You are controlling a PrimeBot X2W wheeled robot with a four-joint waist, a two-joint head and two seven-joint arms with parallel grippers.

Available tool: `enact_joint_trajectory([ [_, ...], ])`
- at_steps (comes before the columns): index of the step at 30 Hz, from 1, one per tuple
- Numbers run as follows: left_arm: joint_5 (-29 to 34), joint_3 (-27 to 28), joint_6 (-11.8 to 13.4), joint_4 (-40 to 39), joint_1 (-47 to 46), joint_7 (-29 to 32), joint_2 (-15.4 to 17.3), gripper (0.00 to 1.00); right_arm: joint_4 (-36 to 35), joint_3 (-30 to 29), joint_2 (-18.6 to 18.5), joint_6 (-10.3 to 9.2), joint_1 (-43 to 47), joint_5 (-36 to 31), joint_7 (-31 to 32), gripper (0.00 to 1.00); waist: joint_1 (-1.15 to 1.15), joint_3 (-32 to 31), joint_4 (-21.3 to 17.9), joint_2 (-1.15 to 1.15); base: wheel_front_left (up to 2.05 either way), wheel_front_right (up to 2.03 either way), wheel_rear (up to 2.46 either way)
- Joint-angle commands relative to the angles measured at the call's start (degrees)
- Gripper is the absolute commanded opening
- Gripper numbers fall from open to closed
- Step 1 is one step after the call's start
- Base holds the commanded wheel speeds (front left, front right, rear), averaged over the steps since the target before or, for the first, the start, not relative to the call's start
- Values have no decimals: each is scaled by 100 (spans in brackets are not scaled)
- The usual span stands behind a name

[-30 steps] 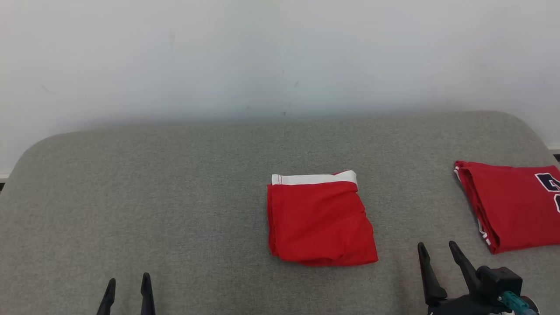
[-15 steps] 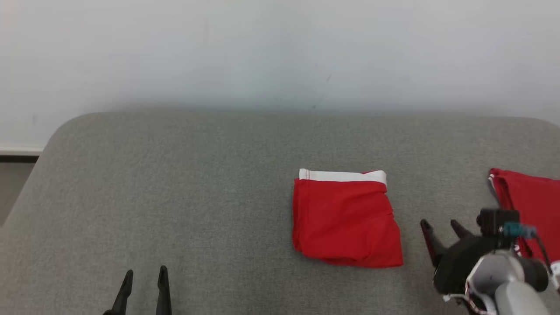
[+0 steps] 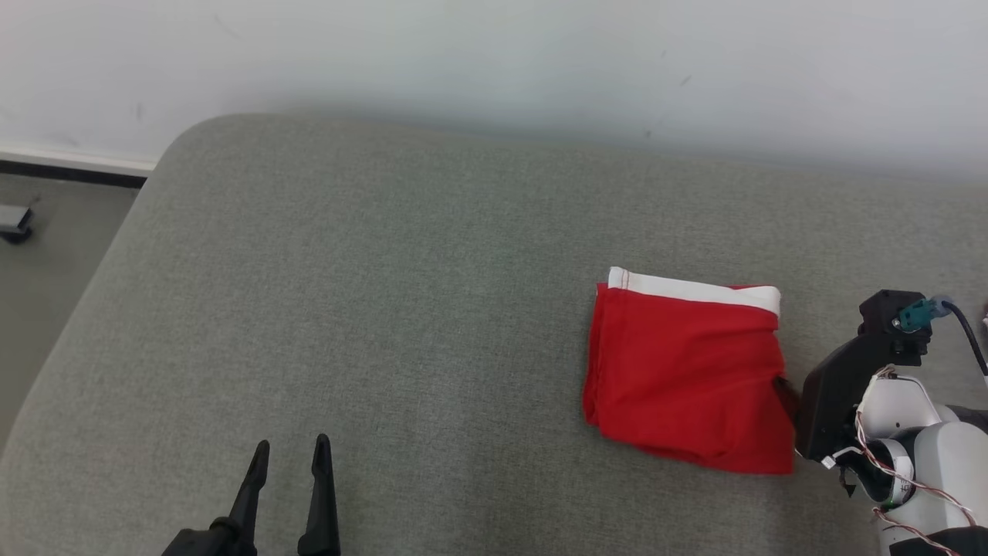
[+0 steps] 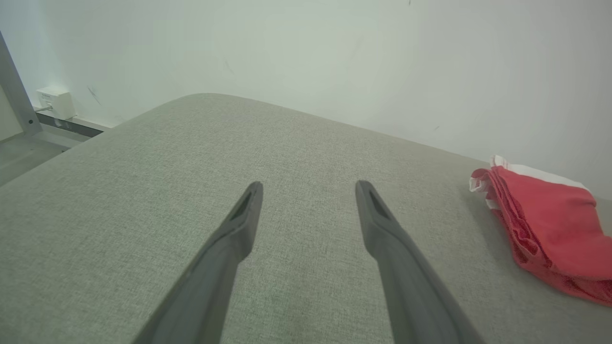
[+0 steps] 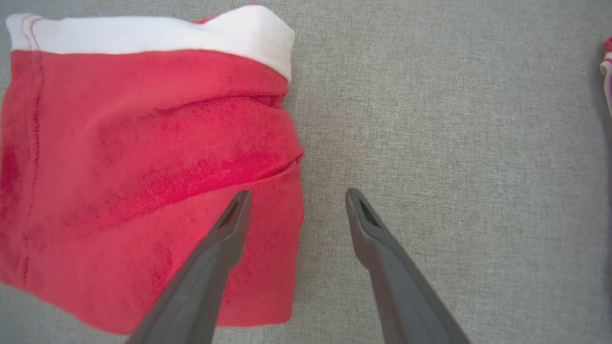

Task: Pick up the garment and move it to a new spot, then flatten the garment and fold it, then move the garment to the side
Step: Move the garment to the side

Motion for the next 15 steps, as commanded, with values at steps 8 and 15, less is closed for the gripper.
enact_joint_trajectory([
  [8,-151,-226,68,-115,-210,-13,-4,100,-9,-247,48,-15,-136,-287,301,100,-1,555,506,0,0,0,0],
  [15,-190,-377,117,-158,-331,-13,-3,100,159,-334,68,-15,-93,-658,538,100,-1,737,596,0,0,0,0],
])
